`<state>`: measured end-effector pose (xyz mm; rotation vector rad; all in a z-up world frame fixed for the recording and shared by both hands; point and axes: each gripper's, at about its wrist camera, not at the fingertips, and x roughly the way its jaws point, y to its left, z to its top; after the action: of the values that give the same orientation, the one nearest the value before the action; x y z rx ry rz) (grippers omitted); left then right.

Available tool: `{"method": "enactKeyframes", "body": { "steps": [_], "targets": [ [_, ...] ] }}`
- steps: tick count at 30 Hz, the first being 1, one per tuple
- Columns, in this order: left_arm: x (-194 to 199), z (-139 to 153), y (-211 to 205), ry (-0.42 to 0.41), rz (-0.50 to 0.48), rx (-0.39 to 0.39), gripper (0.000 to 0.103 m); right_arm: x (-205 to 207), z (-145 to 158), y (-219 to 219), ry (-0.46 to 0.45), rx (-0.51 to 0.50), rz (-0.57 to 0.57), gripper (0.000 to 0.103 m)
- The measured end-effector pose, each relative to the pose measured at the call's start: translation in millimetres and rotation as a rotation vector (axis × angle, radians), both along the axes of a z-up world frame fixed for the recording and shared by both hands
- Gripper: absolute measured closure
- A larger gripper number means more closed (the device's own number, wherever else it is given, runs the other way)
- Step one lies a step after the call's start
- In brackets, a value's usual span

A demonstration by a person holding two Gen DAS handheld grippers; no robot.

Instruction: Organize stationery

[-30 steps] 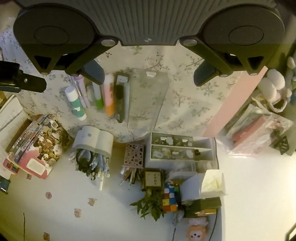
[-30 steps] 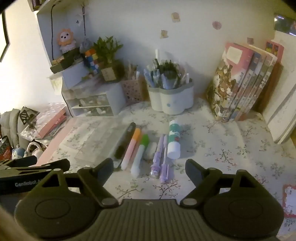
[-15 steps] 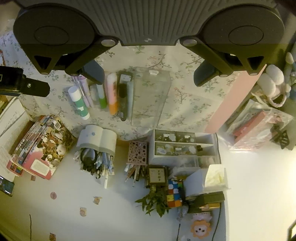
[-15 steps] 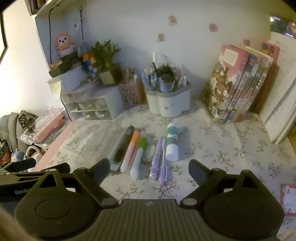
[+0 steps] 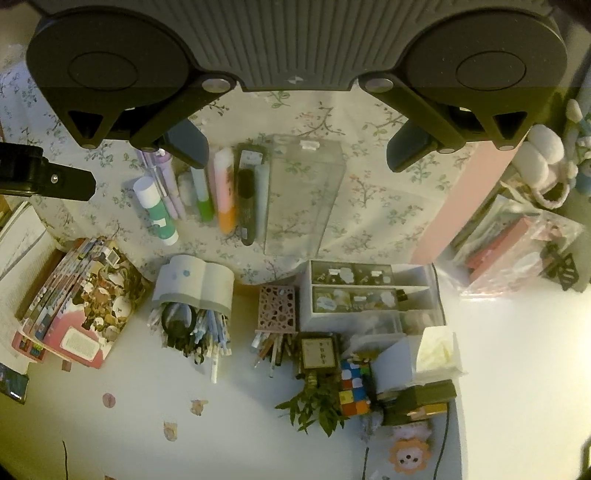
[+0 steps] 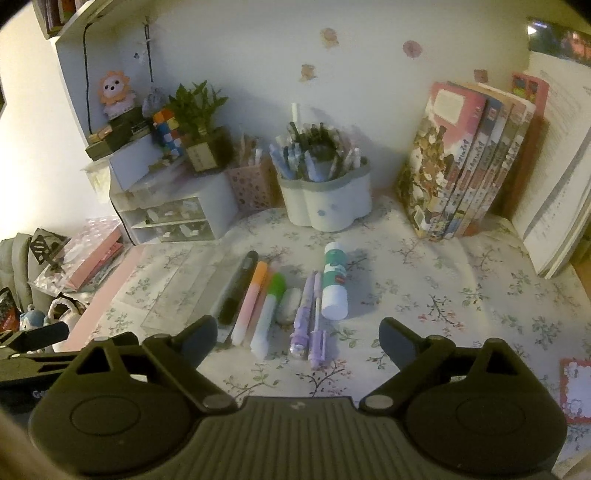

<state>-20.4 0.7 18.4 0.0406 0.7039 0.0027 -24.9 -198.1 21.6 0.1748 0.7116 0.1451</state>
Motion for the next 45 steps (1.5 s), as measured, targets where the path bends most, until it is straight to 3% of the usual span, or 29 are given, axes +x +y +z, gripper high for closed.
{"method": "enactKeyframes", "body": {
  "steps": [24,36,45],
  "targets": [
    [6,-7,-9,0.004,-0.012,0.005,0.005,6,-4,-1,0.012,-0.008,-0.014,0.022],
    [34,-52,1,0.028,-0.007,-0.030,0.006,26,-24,-14,0.044,-0.002,-0.058,0.022],
    [65,-93,13,0.000,-0.046,-0.007,0.012,48,-45,-12,0.096,-0.011,-0.043,0.022]
  ]
}}
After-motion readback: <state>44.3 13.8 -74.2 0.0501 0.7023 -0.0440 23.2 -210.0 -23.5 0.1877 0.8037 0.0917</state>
